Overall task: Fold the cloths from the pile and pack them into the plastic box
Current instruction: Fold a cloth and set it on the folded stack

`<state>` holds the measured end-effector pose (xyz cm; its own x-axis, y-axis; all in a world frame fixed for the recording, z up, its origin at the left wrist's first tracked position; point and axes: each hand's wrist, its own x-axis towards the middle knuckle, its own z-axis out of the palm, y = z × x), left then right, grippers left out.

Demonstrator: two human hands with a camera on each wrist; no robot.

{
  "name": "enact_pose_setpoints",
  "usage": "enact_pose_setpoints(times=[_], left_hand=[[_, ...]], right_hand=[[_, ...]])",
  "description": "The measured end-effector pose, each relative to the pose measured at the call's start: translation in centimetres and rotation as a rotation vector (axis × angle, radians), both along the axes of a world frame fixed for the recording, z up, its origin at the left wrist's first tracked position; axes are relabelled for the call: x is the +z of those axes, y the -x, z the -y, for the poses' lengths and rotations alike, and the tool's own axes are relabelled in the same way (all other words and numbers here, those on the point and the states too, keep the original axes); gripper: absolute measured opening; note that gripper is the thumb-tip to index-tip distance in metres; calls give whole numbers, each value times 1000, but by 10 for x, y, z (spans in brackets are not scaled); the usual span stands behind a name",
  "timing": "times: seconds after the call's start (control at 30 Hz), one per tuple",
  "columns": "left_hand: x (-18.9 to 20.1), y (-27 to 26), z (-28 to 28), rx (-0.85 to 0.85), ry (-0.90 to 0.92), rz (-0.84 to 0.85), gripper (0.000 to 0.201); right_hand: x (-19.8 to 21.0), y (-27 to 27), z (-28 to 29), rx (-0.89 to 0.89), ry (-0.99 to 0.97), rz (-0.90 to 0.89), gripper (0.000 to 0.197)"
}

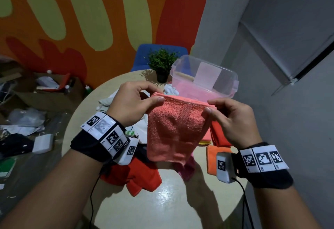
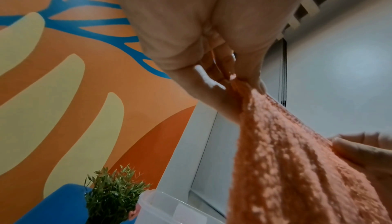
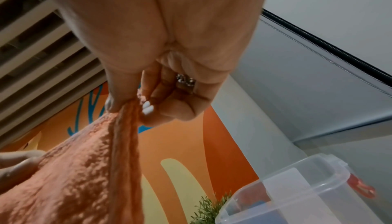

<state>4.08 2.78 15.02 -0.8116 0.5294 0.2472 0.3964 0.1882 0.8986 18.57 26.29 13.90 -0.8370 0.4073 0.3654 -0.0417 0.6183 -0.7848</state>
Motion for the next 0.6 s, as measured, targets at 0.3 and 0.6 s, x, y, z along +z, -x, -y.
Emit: enact_pose_setpoints(times=[0.3,0.6], left_hand=[[-8,-6,2,-68,8,190,13],[14,-15,15,-132,-36,225,13]], right_hand=[[-2,-10,14,51,203,6,13],[18,-25,17,42,189,12,16]])
